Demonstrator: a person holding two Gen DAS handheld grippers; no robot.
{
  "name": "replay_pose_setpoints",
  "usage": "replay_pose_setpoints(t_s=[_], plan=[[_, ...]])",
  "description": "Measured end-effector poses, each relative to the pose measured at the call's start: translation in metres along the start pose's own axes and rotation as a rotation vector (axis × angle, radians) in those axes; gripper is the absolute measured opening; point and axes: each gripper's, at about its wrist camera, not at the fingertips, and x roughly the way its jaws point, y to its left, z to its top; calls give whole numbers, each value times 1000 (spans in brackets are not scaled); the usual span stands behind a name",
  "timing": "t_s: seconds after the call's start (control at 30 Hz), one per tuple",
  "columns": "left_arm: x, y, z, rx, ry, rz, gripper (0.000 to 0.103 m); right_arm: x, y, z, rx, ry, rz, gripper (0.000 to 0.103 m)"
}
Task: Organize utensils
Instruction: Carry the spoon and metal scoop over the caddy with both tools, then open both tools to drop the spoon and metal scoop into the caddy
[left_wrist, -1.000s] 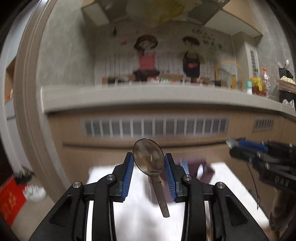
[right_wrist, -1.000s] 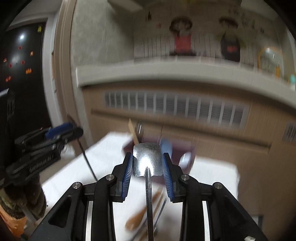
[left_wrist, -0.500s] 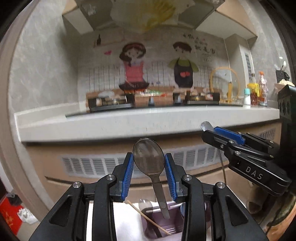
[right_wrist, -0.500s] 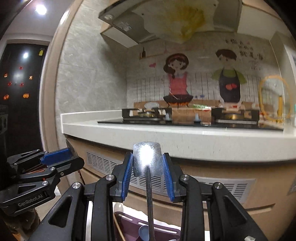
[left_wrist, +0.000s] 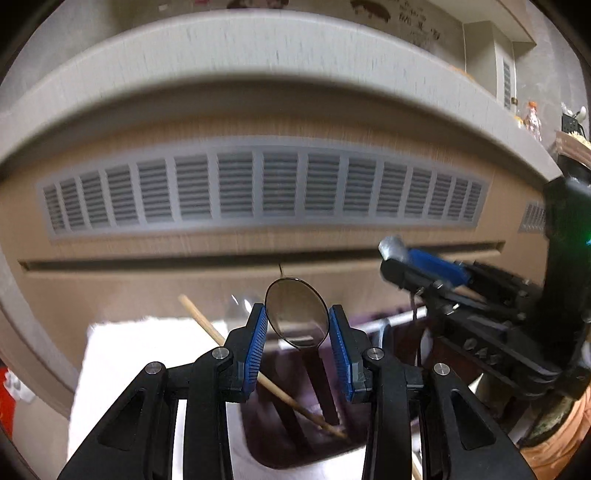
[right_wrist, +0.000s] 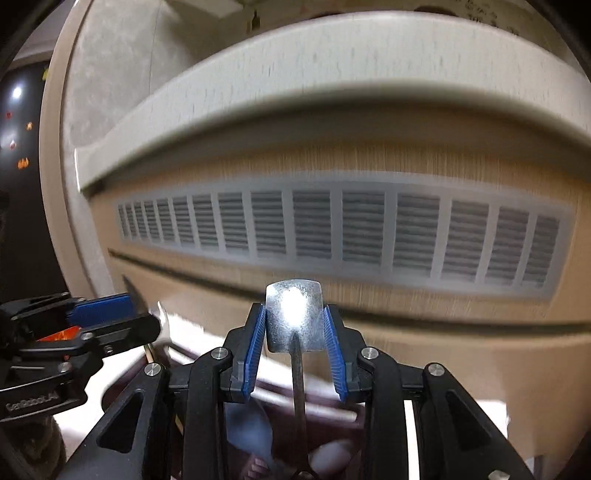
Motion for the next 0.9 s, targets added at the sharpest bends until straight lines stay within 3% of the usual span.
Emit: replay_pose_setpoints(t_s=[0.17, 0.23, 0.33, 0.5, 0.7, 0.9], plan=[[3, 1, -12, -35, 39, 7, 46, -15, 4, -8, -19, 52, 9, 33], [-5, 1, -14, -47, 36, 14, 47, -25, 6, -10, -28, 63, 8, 41], [-25, 4, -20, -65, 27, 32, 59, -45, 10, -16, -34, 74, -2, 52], [-52, -1, -44, -92, 50, 27, 60, -78, 14, -36, -45, 120, -47, 62], [-66, -16, -89, -82, 120, -15, 60, -101, 18, -73, -82, 223, -98, 64], [-82, -34, -130, -40, 183, -33, 61, -115, 31, -115, -135, 329, -88, 64]])
